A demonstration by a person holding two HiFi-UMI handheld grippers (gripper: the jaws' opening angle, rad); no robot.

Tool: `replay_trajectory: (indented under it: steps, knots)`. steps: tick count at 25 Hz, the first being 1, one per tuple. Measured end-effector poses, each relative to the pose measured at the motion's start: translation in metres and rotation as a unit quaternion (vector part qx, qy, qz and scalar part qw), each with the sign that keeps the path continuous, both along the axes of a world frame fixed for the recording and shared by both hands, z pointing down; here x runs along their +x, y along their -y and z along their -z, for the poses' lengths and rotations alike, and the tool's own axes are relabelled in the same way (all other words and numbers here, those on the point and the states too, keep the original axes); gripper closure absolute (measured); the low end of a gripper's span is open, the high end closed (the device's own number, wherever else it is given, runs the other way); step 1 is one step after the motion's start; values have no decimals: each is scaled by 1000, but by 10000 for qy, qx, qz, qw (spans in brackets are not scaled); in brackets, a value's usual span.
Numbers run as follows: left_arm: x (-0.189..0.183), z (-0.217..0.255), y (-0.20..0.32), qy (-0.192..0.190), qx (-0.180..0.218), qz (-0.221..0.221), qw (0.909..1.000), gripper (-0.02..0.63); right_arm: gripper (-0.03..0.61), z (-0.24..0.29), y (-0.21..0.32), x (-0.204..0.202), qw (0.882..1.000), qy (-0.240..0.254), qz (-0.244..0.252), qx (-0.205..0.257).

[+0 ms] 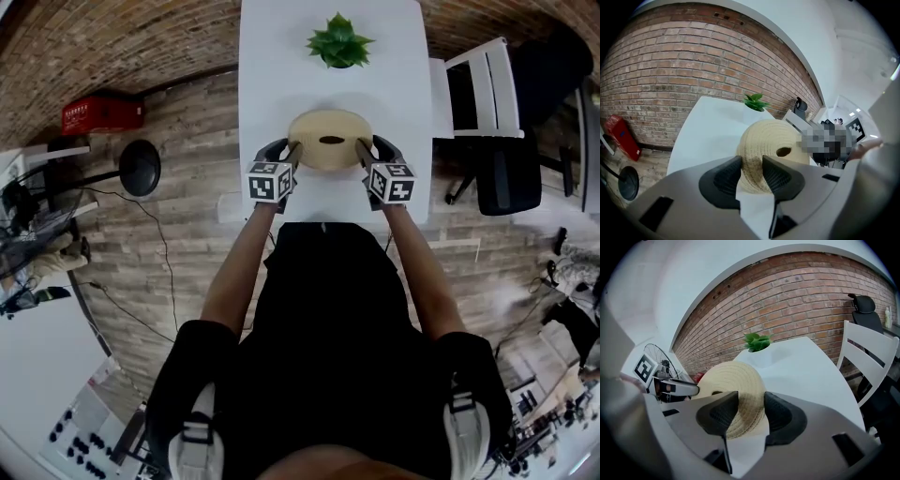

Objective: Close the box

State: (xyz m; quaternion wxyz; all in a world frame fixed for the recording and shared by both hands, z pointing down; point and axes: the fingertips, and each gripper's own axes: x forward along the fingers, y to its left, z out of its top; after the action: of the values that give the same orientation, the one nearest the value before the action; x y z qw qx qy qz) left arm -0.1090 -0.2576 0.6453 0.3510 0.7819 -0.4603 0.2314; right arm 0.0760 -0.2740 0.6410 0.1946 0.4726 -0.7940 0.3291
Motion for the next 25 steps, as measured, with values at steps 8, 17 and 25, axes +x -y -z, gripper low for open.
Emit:
replay_trajectory:
  steps: [8,17,25]
  knots:
    - [0,-12,2,-53,-169,-38,9998,457,408,-8,1,-1,9999,-87,47,-71]
    - [-8,-17,4,-261,-169,70,9995,404,403,-8,3,-2,9998,-114,133,-26]
    - [-9,-20,6,-195,-101,-11,9998,374,398,-10,4,0,9999,-108,86,13]
